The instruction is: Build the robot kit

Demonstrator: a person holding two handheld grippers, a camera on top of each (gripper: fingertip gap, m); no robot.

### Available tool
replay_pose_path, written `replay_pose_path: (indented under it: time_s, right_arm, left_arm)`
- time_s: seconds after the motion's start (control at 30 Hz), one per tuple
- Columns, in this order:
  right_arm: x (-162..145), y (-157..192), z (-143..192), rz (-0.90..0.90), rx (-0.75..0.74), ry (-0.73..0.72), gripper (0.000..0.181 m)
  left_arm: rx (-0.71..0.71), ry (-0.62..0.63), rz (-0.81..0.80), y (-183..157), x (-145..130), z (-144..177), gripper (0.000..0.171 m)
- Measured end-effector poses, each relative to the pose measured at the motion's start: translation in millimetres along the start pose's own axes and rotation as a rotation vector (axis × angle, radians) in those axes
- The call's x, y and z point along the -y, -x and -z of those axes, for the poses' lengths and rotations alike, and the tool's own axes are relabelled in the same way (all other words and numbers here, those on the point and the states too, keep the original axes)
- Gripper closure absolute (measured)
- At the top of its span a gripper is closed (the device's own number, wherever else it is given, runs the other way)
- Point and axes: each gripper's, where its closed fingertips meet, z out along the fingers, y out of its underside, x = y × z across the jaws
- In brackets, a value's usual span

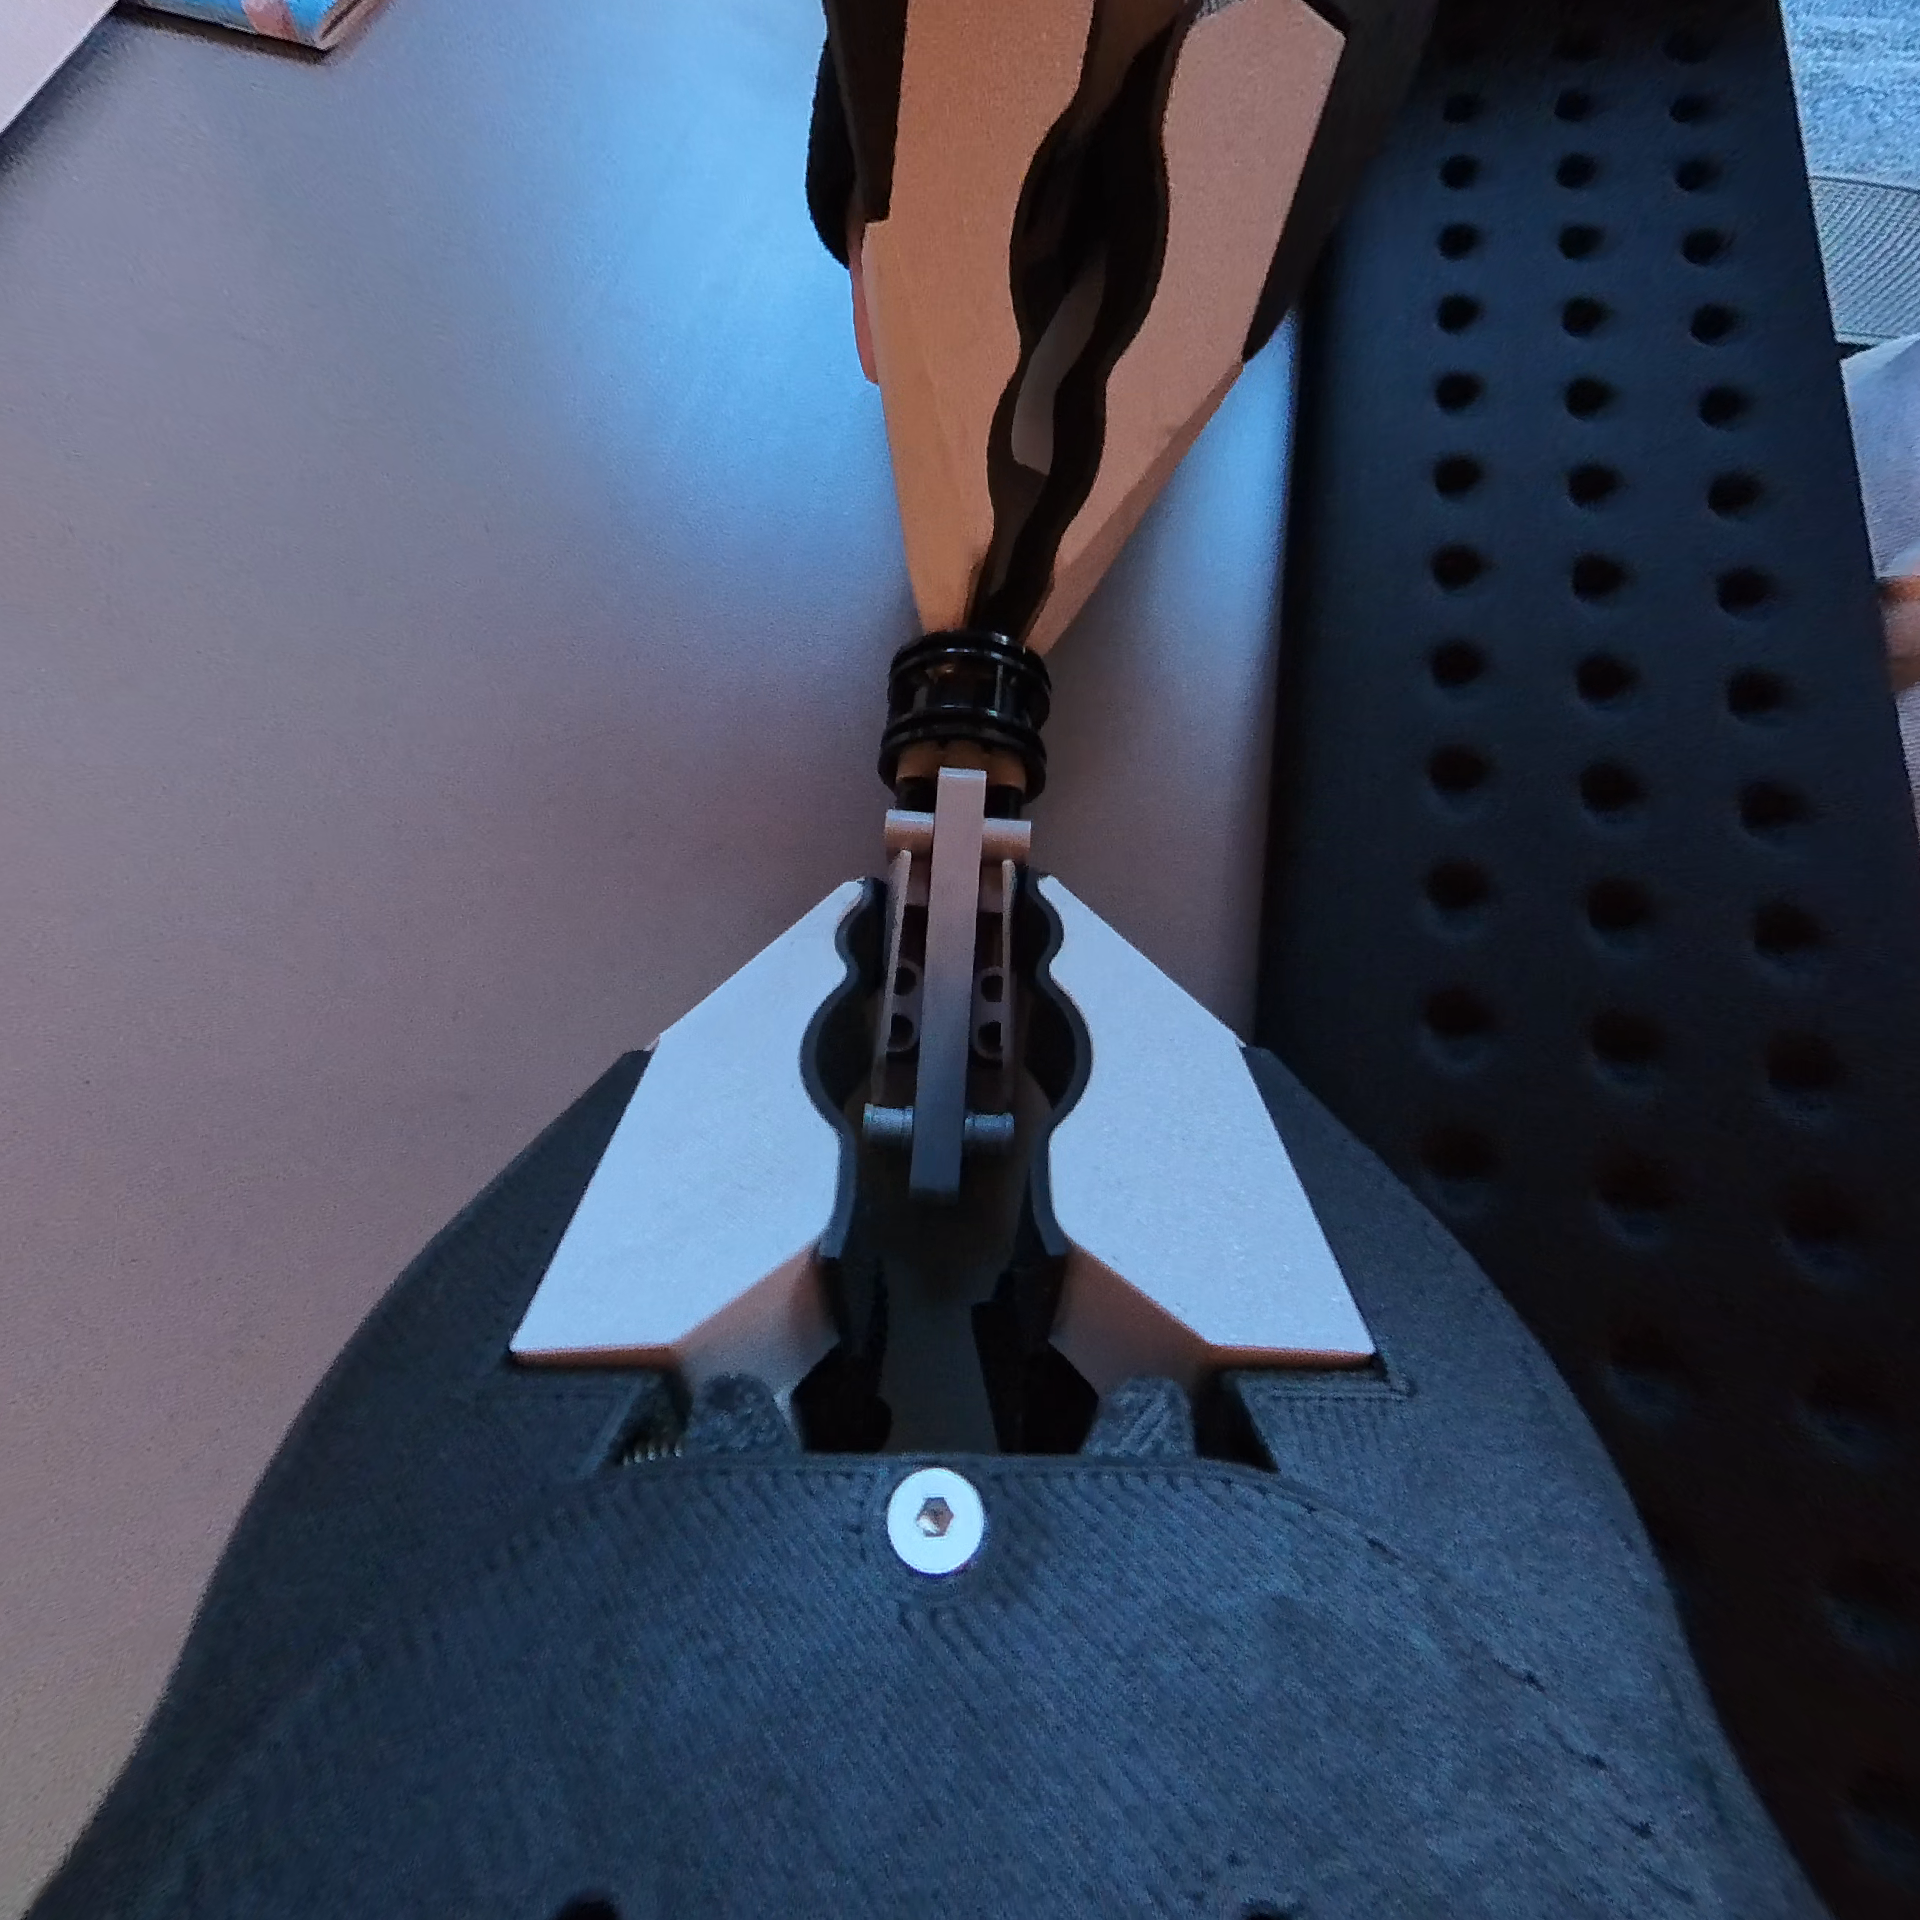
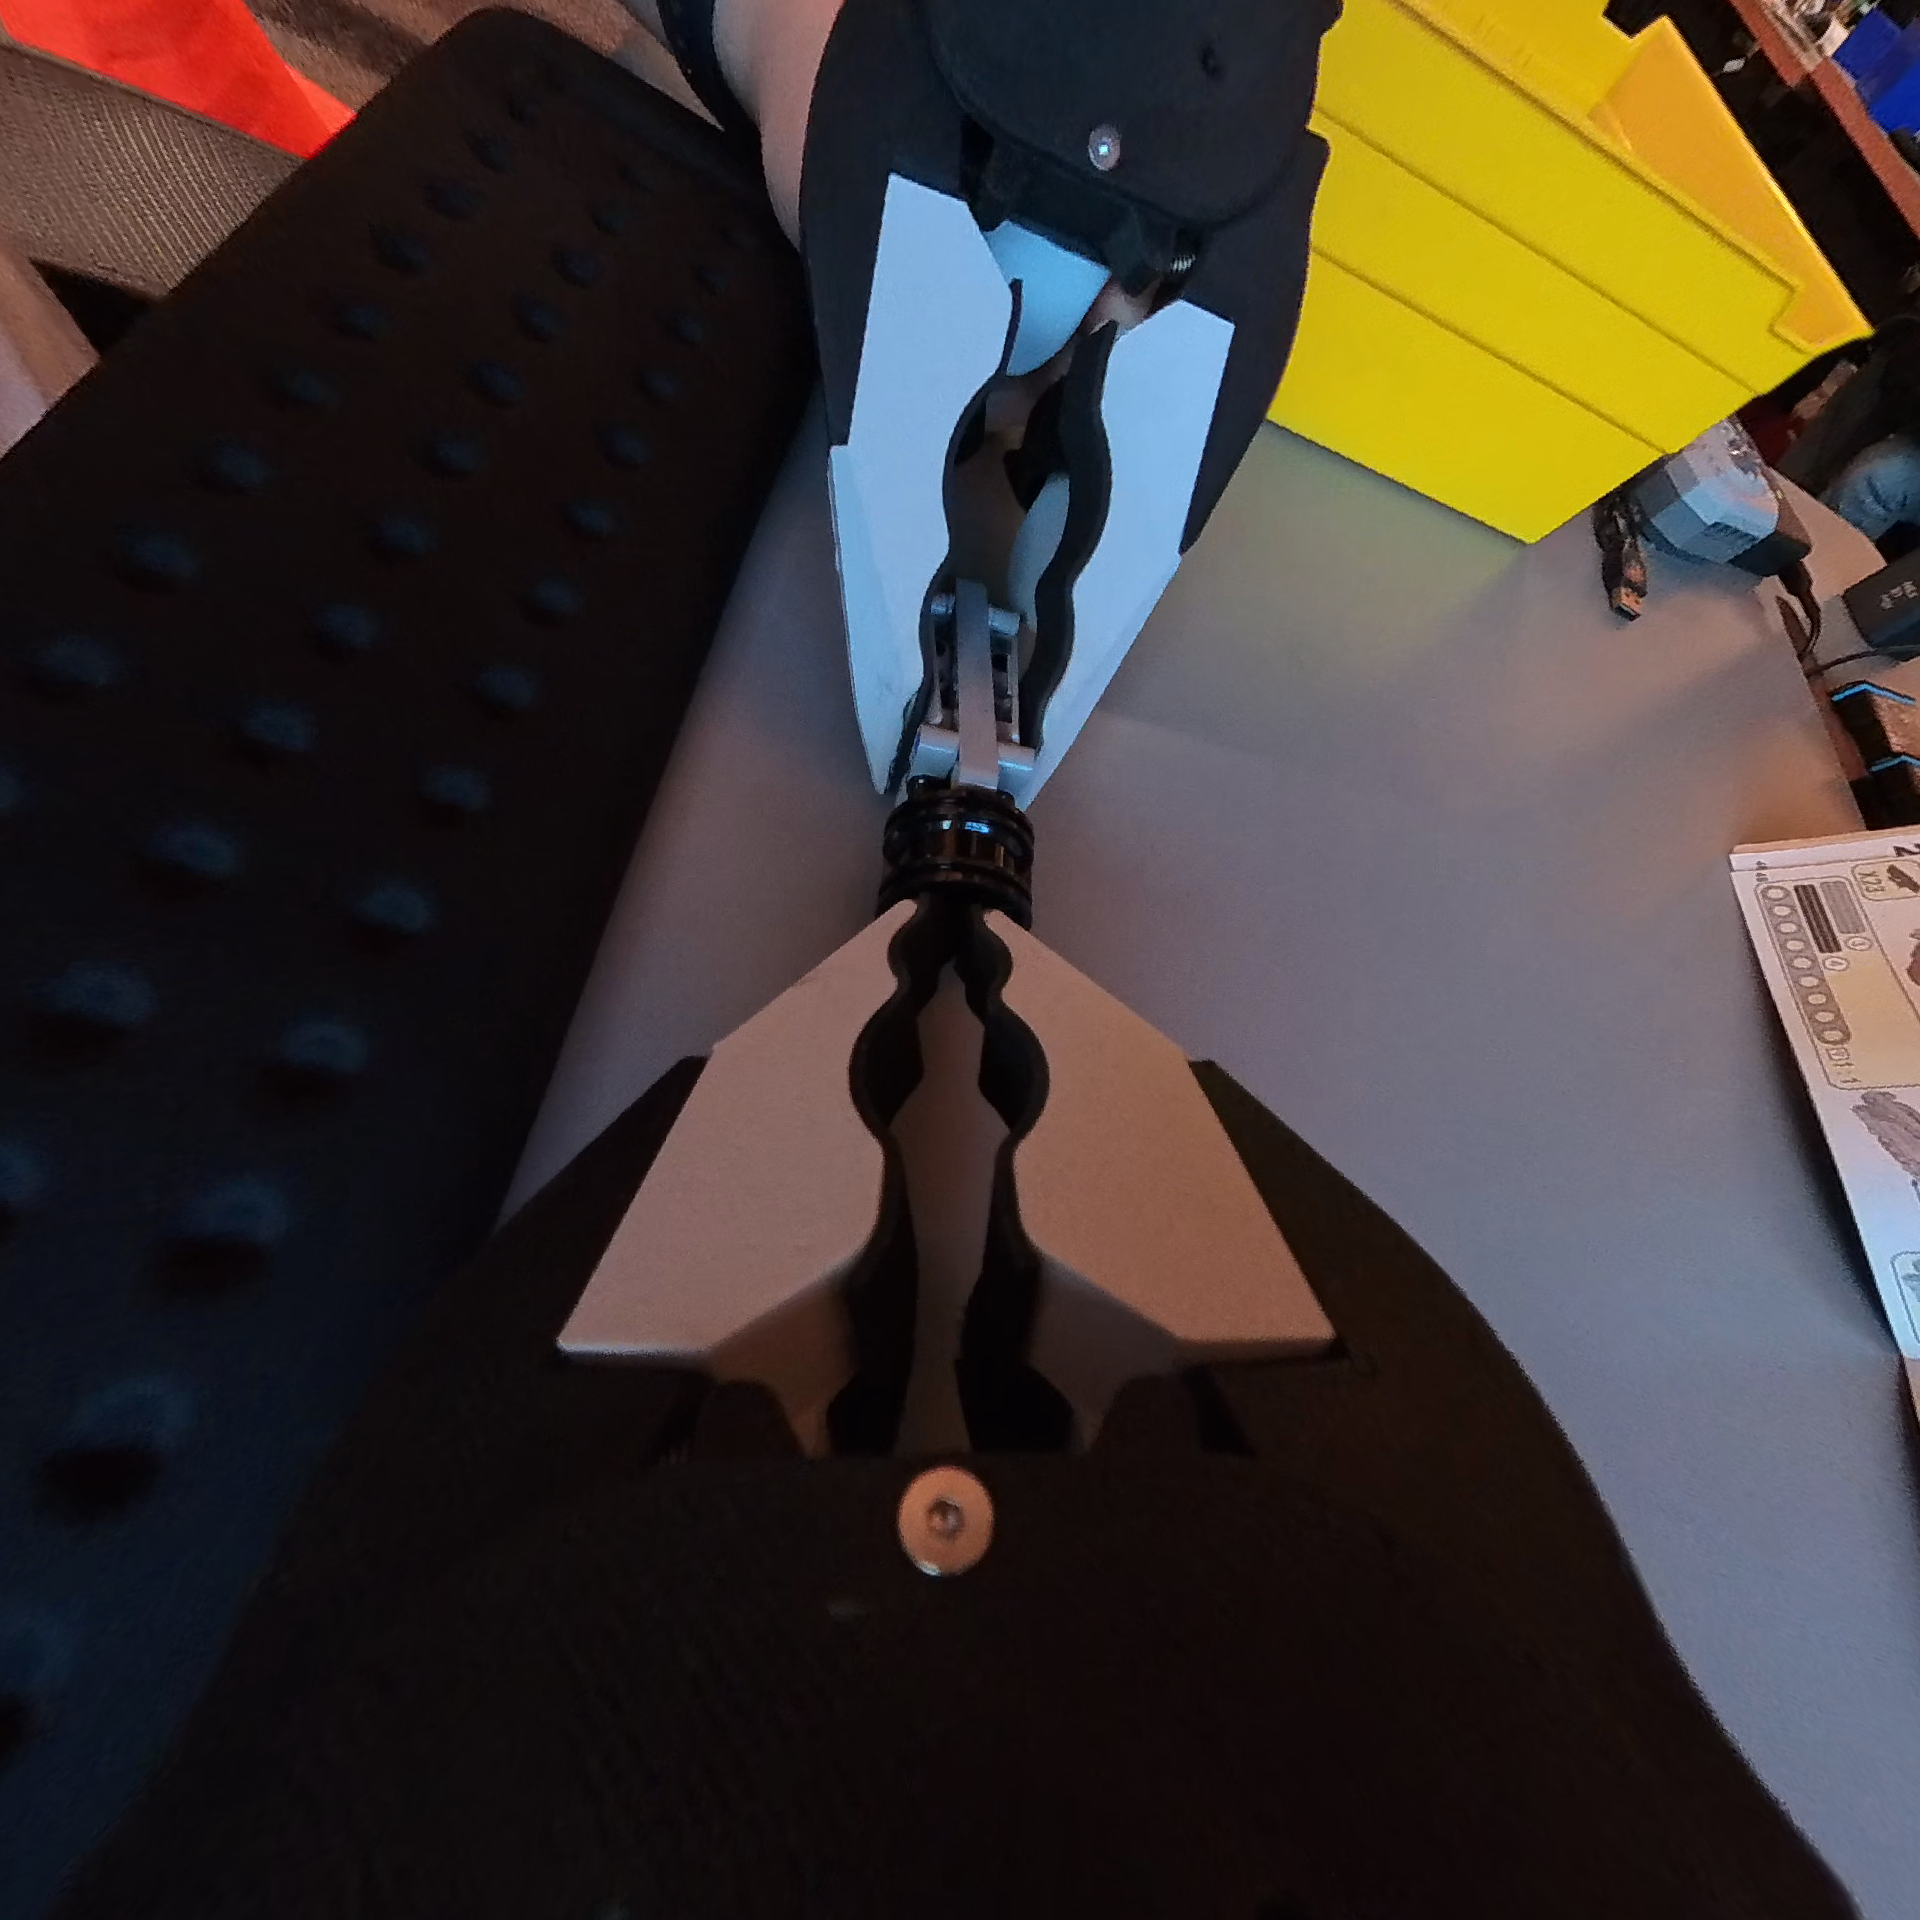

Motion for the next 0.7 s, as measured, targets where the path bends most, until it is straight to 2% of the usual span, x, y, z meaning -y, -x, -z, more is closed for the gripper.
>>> replay_pose_path:
  time_s: [0.4, 0.57, 0.7]
  right_arm:
    - [3.2, -1.1, -5.0, -0.055, -0.061, 0.035, 0.181]
    - [3.6, -0.4, -5.1, -0.001, -0.146, 0.095, 0.181]
    - [3.5, -1.4, -5.7, 0.034, -0.11, 0.087, 0.181]
  left_arm:
    - [0.012, 0.0, -0.016, -0.2, 0.4, -0.8, 0.148]
    - [0.012, 0.0, -0.018, -0.3, 0.7, -1.2, 0.148]
    - [0.019, 0.0, -0.027, -0.5, 0.9, -1.6, 0.148]
